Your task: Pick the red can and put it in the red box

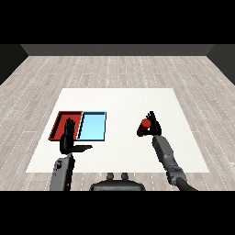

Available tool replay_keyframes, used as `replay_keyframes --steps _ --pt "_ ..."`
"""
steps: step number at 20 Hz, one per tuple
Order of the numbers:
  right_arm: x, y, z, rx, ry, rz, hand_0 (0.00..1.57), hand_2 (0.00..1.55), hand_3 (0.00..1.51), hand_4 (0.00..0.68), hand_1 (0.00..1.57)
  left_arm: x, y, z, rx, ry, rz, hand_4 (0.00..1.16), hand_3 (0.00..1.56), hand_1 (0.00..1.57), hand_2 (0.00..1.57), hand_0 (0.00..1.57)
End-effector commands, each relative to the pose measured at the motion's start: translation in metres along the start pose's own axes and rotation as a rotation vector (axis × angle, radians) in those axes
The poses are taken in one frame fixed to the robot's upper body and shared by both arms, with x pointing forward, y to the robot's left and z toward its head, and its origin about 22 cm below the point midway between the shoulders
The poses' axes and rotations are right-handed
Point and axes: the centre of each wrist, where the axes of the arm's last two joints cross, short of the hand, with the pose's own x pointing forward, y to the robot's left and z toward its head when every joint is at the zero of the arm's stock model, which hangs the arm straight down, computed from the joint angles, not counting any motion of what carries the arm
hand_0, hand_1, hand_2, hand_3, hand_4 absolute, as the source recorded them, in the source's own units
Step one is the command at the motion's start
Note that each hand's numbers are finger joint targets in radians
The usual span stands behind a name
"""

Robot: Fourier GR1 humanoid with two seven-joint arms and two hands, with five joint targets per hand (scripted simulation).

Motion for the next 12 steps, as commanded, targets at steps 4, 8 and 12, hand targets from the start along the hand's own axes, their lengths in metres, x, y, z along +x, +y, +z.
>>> replay_keyframes --steps 4,8,12 --pt "0.005 -0.011 0.007 -0.003 0.015 0.001 0.0 0.0 0.0 0.0 0.0 0.008 0.018 0.001 -0.012 -0.009 0.01 0.0 0.0 0.0 0.0 0.0" --pt "-0.005 -0.006 0.002 -0.007 0.017 -0.006 0.0 0.0 0.0 0.0 0.0 -0.006 0.003 -0.018 0.015 0.005 -0.013 0.0 0.0 0.0 0.0 0.0" --pt "-0.002 0.018 -0.013 0.014 0.033 -0.001 0.0 0.0 0.0 0.0 0.0 -0.014 0.0 -0.012 0.005 0.0 -0.003 0.0 0.0 0.0 0.0 0.0"
